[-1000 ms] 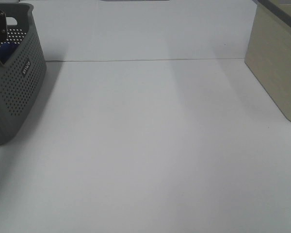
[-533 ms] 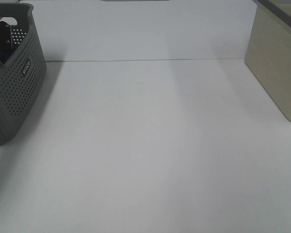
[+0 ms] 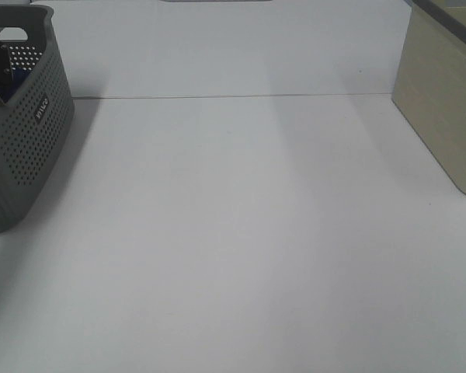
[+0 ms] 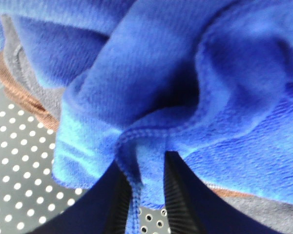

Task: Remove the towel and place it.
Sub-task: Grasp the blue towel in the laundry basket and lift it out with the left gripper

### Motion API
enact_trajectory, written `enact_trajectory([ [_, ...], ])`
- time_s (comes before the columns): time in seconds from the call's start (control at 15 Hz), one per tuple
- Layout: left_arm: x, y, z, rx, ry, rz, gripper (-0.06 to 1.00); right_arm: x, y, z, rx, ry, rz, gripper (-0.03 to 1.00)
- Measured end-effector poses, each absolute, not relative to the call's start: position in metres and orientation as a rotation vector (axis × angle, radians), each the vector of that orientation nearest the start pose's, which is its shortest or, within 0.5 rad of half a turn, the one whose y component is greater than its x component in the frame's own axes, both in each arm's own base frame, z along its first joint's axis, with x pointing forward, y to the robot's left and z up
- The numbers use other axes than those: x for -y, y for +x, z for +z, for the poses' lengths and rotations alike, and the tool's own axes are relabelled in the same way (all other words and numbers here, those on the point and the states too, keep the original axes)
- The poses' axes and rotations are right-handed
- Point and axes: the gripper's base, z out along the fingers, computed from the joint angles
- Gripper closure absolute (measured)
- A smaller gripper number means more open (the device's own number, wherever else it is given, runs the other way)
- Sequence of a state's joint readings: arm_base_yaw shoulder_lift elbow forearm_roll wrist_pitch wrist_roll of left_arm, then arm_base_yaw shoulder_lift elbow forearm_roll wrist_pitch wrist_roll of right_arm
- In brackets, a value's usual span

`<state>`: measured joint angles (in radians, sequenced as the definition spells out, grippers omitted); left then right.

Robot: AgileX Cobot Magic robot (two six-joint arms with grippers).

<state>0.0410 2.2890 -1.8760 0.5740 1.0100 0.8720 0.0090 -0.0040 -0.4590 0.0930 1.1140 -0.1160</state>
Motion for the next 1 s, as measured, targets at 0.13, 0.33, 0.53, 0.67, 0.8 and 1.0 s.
enact_trajectory([
  [0.13, -0.062, 0.483, 0.174, -2.602, 1.569, 0.891, 0.71, -0.008, -0.004, 0.262, -2.127, -0.138, 0.05, 0.22],
  [0.33, -0.062, 0.483, 0.174, -2.603, 1.568, 0.894, 0.71, -0.008, -0.004, 0.262, -2.127, -0.138, 0.05, 0.22],
  [0.53, -0.064, 0.482, 0.175, -2.595, 1.614, 0.926, 0.93, -0.008, -0.004, 0.262, -2.127, -0.138, 0.05, 0.22],
  [0.67, -0.067, 0.48, 0.178, -2.609, 1.648, 0.966, 0.94, -0.008, -0.004, 0.262, -2.127, -0.138, 0.05, 0.22],
  [0.8, -0.068, 0.477, 0.188, -2.622, 1.628, 0.993, 0.94, -0.008, -0.004, 0.262, -2.127, -0.138, 0.05, 0.22],
  [1.0, -0.069, 0.47, 0.242, -2.62, 1.39, 1.057, 0.94, -0.008, -0.004, 0.262, -2.127, -0.138, 0.05, 0.22],
])
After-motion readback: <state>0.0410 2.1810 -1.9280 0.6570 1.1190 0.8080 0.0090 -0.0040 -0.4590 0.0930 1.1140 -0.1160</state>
